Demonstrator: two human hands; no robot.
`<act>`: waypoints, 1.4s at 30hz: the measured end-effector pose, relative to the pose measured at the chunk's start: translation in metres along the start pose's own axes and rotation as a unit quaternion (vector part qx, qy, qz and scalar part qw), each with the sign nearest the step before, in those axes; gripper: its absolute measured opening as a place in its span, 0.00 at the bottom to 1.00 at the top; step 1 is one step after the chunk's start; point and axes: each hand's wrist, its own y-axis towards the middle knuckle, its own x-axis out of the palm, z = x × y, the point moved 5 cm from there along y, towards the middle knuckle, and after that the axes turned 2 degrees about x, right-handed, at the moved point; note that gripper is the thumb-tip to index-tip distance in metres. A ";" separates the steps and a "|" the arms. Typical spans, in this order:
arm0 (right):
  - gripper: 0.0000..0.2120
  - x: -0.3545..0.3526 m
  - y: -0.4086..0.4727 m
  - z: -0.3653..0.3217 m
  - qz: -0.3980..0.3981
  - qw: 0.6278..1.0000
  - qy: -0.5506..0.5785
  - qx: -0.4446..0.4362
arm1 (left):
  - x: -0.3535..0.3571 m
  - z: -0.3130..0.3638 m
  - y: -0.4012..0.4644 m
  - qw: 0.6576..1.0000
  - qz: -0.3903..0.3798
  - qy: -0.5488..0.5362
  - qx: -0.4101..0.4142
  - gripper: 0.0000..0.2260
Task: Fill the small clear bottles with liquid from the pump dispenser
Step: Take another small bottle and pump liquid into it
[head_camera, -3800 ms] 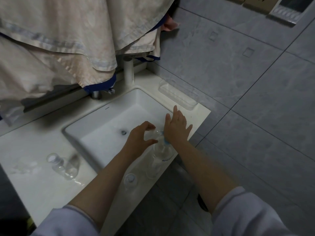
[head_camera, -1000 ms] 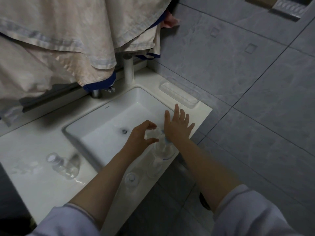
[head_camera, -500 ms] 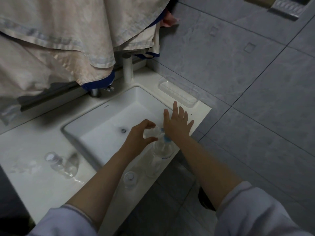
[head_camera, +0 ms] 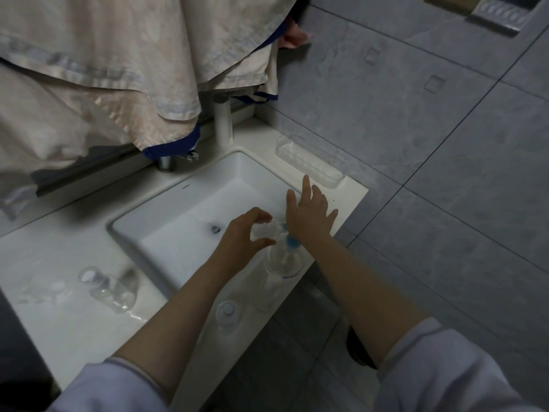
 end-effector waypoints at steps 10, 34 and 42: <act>0.28 0.007 -0.005 0.003 -0.009 1.000 -0.011 0.008 | 0.002 0.009 -0.001 0.999 -0.008 0.034 0.011 0.20; 0.27 0.004 -0.005 0.003 -0.009 1.000 0.013 0.015 | 0.002 0.007 0.002 1.000 -0.014 0.018 0.018 0.18; 0.28 -0.004 -0.004 -0.004 0.008 1.000 0.023 -0.004 | -0.001 0.017 -0.002 1.000 -0.018 0.023 0.003 0.20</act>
